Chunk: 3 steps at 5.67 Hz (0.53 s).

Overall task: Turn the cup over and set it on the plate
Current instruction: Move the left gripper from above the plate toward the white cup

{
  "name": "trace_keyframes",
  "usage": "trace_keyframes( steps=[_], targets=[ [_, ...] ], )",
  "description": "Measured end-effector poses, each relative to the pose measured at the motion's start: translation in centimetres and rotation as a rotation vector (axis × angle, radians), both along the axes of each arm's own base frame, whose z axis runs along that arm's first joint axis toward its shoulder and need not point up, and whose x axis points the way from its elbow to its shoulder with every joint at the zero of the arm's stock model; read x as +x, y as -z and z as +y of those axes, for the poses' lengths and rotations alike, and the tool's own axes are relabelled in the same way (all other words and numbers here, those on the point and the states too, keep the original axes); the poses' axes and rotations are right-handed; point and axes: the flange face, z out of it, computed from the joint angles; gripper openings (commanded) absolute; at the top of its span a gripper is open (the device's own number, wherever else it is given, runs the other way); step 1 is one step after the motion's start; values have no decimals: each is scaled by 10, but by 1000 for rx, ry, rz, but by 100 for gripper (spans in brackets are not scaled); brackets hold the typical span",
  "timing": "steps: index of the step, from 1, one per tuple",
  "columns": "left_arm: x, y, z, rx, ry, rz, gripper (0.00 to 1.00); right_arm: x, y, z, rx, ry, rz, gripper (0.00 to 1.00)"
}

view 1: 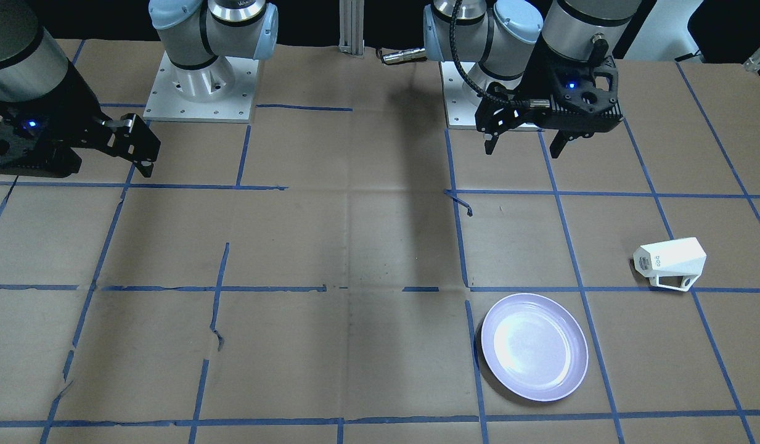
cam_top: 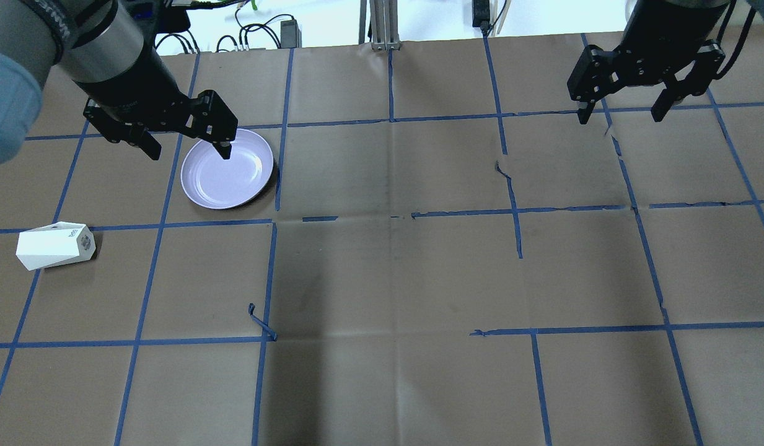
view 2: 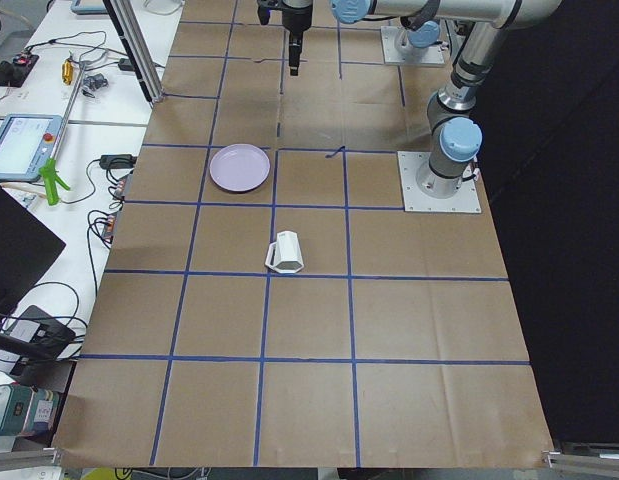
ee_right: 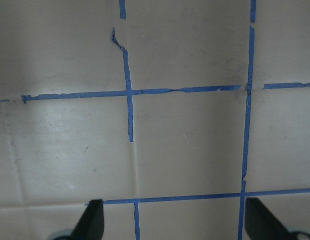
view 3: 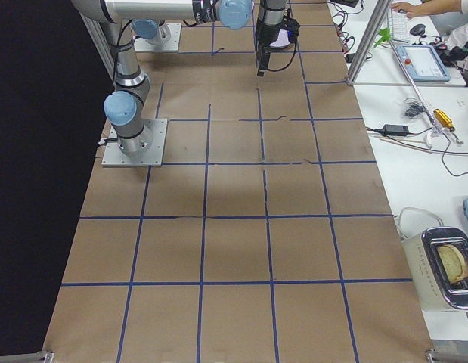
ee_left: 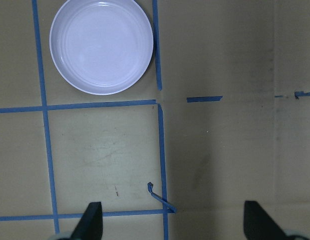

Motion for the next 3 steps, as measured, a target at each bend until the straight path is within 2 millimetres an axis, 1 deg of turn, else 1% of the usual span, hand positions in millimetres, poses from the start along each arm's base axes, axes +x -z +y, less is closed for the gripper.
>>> trace_keyframes(
  steps=[1, 2, 3],
  targets=[
    [2, 0, 0, -1, 1, -4, 98, 0, 0, 0, 0, 0, 0, 100],
    [11, -1, -3, 1, -10, -10, 98, 0, 0, 0, 0, 0, 0, 100],
    [39, -3, -6, 10, -47, -12, 98, 0, 0, 0, 0, 0, 0, 100]
  ],
)
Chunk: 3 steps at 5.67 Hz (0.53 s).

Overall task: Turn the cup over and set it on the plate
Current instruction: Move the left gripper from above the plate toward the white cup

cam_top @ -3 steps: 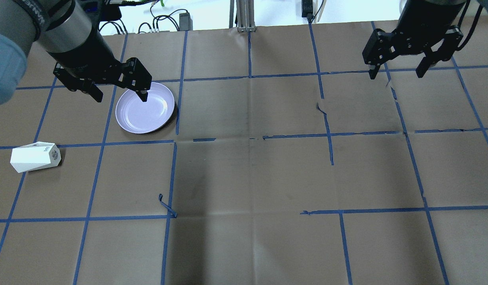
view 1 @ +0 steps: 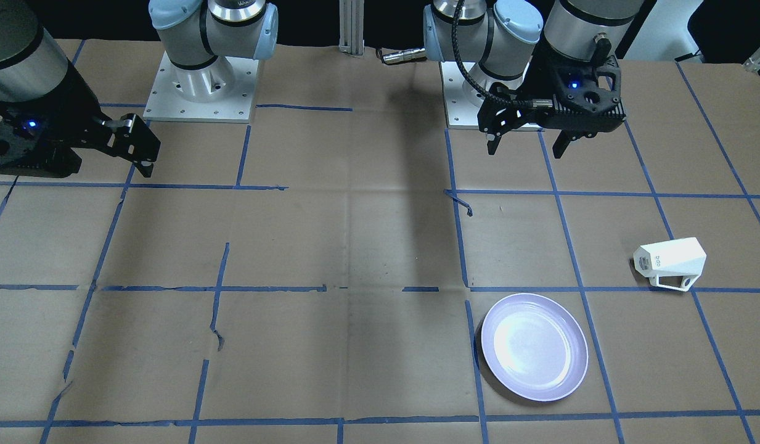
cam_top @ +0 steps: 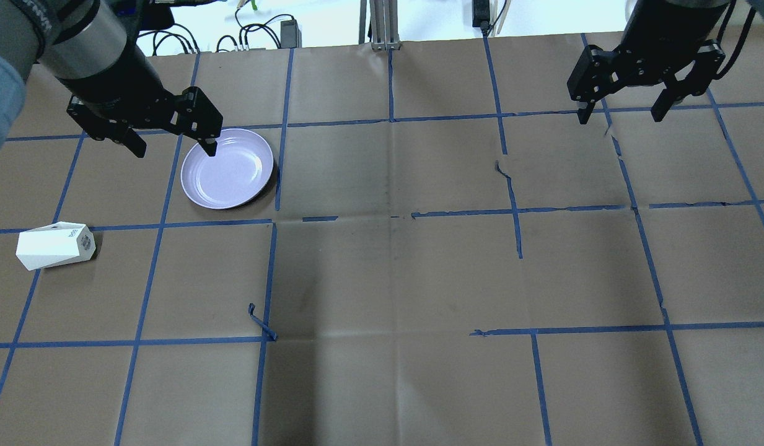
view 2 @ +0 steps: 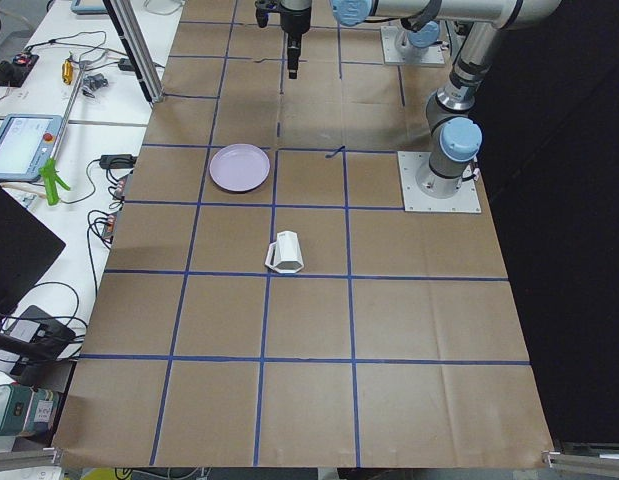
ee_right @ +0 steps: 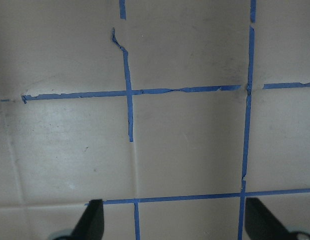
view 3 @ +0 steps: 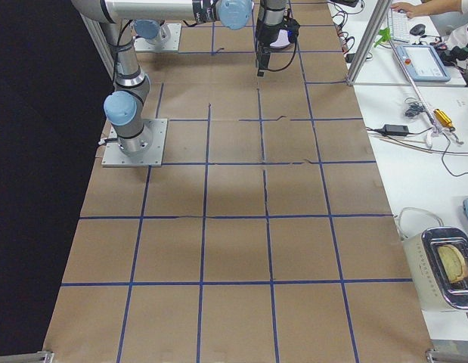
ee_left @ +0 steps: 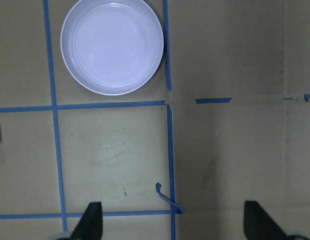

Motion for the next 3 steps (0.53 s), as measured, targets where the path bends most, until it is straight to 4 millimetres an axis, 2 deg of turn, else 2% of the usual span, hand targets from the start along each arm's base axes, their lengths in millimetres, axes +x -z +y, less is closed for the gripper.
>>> trace_keyframes(
  steps=[1, 2, 3],
  targets=[
    [42, -2, 2, 24, -21, 0, 98, 0, 0, 0, 0, 0, 0, 100],
    [97, 0, 6, 60, 3, 4, 98, 0, 0, 0, 0, 0, 0, 100],
    [179, 8, 14, 99, 42, 27, 98, 0, 0, 0, 0, 0, 0, 100]
  ],
)
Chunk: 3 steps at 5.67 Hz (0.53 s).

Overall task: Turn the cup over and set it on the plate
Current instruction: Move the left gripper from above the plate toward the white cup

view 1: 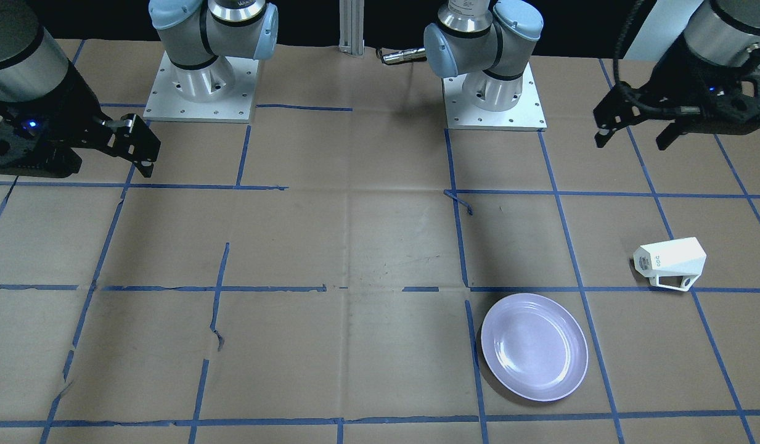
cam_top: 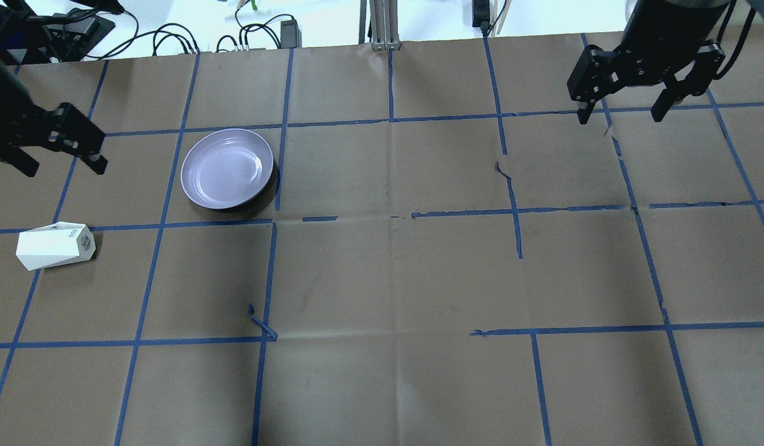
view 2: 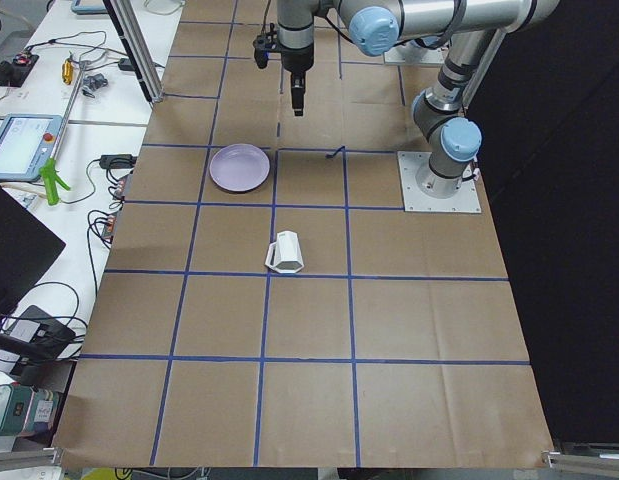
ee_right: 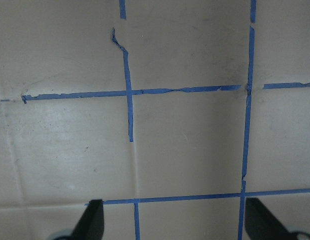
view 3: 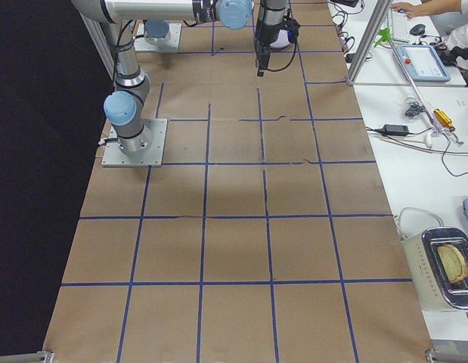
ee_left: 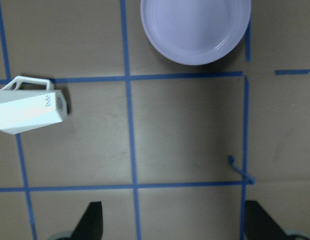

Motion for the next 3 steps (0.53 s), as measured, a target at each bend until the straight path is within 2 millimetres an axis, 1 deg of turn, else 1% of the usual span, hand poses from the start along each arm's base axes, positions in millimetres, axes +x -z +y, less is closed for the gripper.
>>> trace_keyframes(
  steps=[1, 2, 3],
  targets=[
    [76, 13, 4, 6, 7, 21, 98, 0, 0, 0, 0, 0, 0, 100],
    [142, 33, 1, -8, -14, 32, 98, 0, 0, 0, 0, 0, 0, 100],
    [195, 59, -3, -13, -52, 52, 98, 0, 0, 0, 0, 0, 0, 100]
  ],
)
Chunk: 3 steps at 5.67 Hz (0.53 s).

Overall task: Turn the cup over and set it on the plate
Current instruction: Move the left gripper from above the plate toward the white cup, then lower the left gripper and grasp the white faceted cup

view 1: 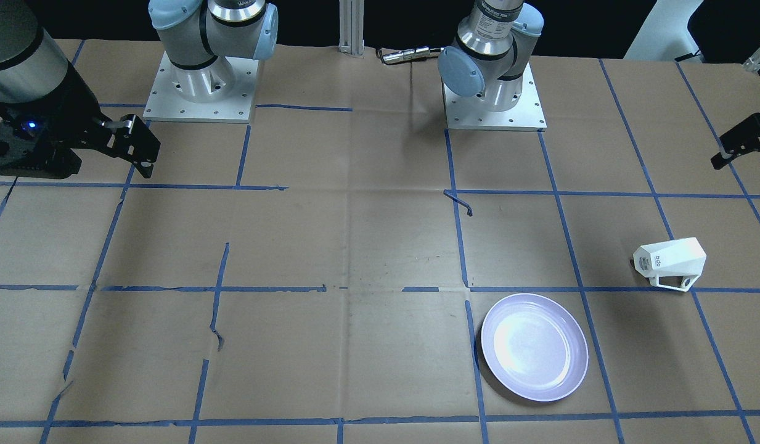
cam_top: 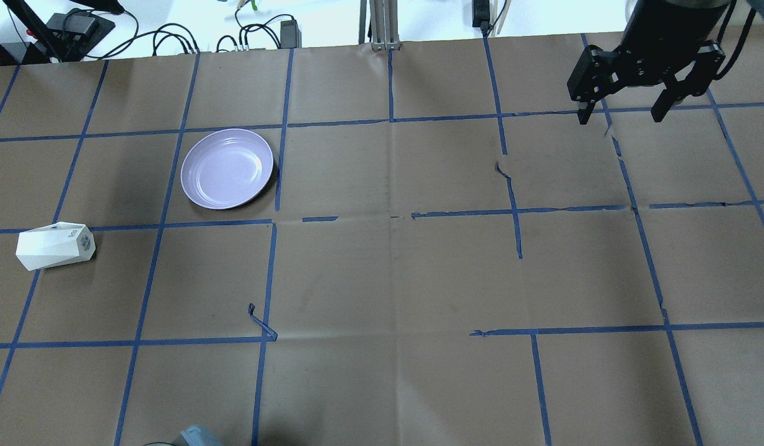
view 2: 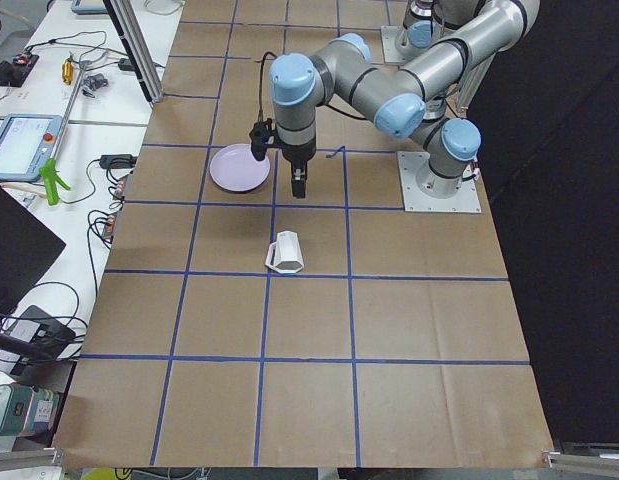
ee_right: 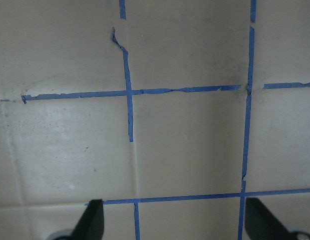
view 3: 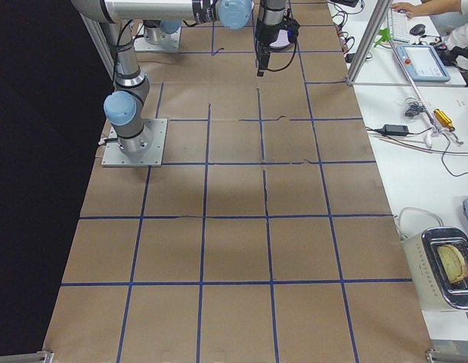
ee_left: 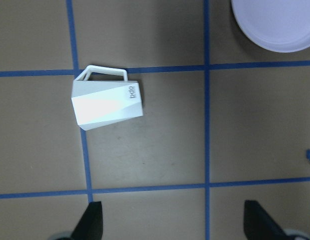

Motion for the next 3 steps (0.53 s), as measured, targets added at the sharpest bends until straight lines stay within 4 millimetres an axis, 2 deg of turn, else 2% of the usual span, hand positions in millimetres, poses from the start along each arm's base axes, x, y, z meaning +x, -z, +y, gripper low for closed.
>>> trace_keyframes(
  steps=[1, 2, 3],
  targets=[
    [40, 31, -3, -13, -29, 61, 98, 0, 0, 0, 0, 0, 0, 100],
    [82, 72, -7, -60, -29, 153, 98, 0, 0, 0, 0, 0, 0, 100],
    [116, 111, -10, -121, -14, 242, 97, 0, 0, 0, 0, 0, 0, 100]
  ],
)
